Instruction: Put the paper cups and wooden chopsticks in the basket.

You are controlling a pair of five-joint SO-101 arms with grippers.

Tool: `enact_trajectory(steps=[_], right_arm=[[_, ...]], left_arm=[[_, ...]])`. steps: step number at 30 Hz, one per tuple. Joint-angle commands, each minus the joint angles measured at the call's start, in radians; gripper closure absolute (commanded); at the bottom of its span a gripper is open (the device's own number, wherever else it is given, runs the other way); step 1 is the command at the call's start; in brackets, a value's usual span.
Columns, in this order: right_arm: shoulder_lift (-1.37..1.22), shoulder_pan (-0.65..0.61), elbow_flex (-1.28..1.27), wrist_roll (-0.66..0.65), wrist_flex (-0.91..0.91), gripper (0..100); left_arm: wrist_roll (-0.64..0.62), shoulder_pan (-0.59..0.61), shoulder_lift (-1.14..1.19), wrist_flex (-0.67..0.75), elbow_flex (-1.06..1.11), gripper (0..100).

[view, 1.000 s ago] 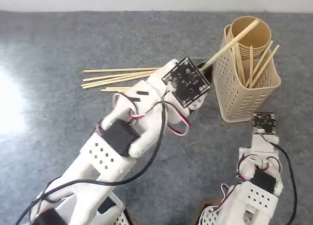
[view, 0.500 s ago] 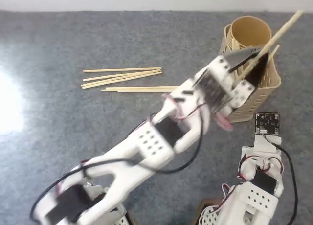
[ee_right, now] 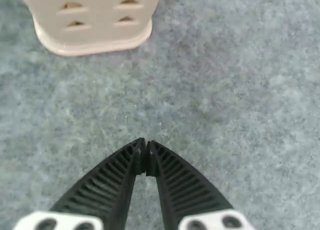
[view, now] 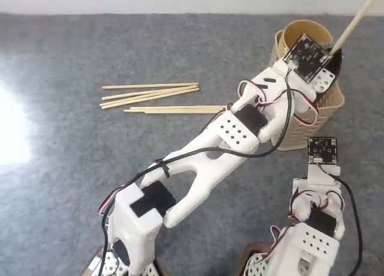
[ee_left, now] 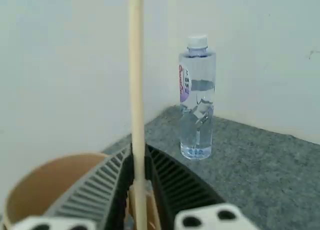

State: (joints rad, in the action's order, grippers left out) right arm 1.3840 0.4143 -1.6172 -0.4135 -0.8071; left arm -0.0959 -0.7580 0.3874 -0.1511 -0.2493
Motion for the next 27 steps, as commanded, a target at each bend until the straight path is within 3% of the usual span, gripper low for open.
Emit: enact_trajectory(steps=[1, 12, 15, 22, 27], right_arm=[[0.008, -0.01, 0.009, -0.012, 0.018, 99.2], [0.008, -0.01, 0.009, -0.012, 0.018, 99.2], [0.008, -0.01, 0.009, -0.012, 0.019, 99.2], [0.008, -0.012, 0.009, -0.012, 0.019, 99.2], [0.008, -0.012, 0.008, -0.012, 0.019, 99.2]], left_arm=[[-0.049, 0.002, -0.028, -0.104, -0.084, 88], [-0.049, -0.023, -0.133, -0.287, -0.085, 84], [-0.029, -0.044, -0.212, -0.445, -0.087, 84], [0.261, -0.123, -0.457, -0.988, -0.082, 84], [0.428, -0.071, -0.623, -1.293, -0.082, 84]])
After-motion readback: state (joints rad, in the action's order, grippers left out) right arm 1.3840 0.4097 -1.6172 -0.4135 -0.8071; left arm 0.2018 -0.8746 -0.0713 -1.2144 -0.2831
